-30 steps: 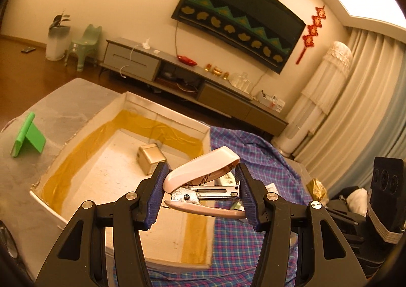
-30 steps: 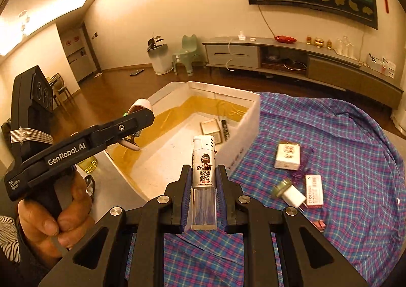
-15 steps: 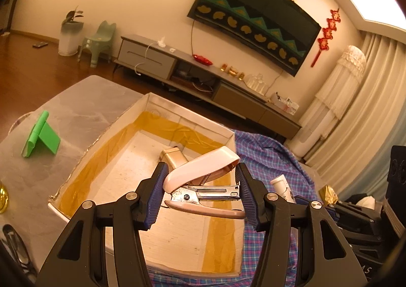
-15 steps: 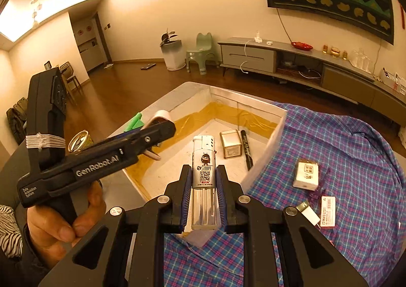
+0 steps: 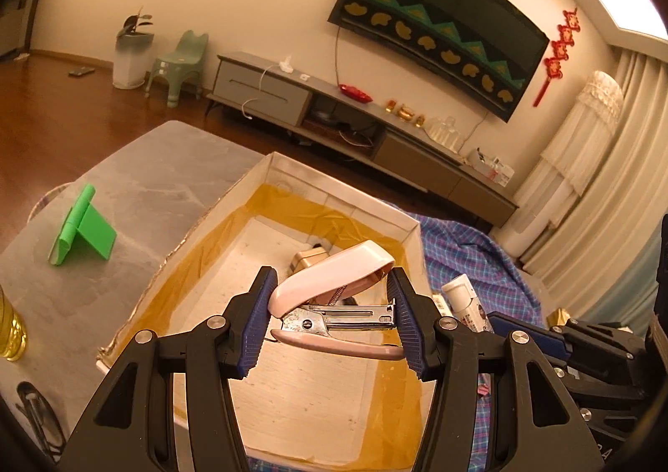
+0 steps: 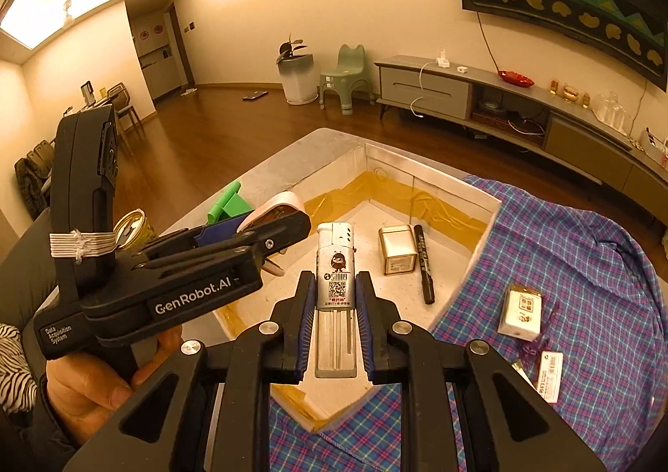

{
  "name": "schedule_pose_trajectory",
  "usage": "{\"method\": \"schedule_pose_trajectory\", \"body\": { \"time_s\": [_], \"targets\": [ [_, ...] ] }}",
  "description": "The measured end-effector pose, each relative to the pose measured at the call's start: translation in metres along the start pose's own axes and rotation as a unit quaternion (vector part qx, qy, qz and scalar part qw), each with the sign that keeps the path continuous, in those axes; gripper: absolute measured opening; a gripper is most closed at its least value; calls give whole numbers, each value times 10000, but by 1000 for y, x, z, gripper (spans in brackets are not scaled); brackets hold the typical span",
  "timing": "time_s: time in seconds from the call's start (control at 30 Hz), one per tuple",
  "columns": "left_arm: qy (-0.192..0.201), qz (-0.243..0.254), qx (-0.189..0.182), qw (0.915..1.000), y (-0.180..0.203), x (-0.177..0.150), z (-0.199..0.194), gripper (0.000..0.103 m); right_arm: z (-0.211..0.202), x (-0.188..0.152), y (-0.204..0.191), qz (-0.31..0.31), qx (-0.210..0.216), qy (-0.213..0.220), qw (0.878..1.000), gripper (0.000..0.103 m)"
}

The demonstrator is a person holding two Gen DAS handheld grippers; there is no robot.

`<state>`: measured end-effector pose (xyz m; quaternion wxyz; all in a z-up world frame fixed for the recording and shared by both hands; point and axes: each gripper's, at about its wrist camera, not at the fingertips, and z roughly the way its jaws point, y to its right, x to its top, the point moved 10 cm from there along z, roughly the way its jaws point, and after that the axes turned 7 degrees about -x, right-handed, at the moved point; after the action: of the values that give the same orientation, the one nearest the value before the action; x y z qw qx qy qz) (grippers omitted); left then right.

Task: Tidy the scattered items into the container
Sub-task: 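Carry the pink stapler and white lighter over the white box with both tools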

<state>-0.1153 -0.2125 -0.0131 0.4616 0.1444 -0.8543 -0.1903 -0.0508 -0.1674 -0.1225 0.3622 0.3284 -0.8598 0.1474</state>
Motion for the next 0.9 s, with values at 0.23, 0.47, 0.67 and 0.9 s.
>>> {"method": "schedule_pose_trajectory", "body": {
  "time_s": [0.23, 0.47, 0.67, 0.9],
  "targets": [
    [-94, 5, 199, 9998, -9, 2, 11, 56, 19, 7, -3, -72, 56, -118, 9999, 21],
    [-167, -115, 382, 9991, -24, 6, 18, 56, 40, 13, 2, -63, 61, -286, 9996, 21],
    [-244, -230, 478, 9983, -36, 4, 20, 56, 57, 18, 4, -68, 69, -473, 9988, 21],
    [-360, -234, 628, 9971, -45, -2, 21, 56, 78, 28, 1, -15, 134, -673, 9976, 21]
  ]
}}
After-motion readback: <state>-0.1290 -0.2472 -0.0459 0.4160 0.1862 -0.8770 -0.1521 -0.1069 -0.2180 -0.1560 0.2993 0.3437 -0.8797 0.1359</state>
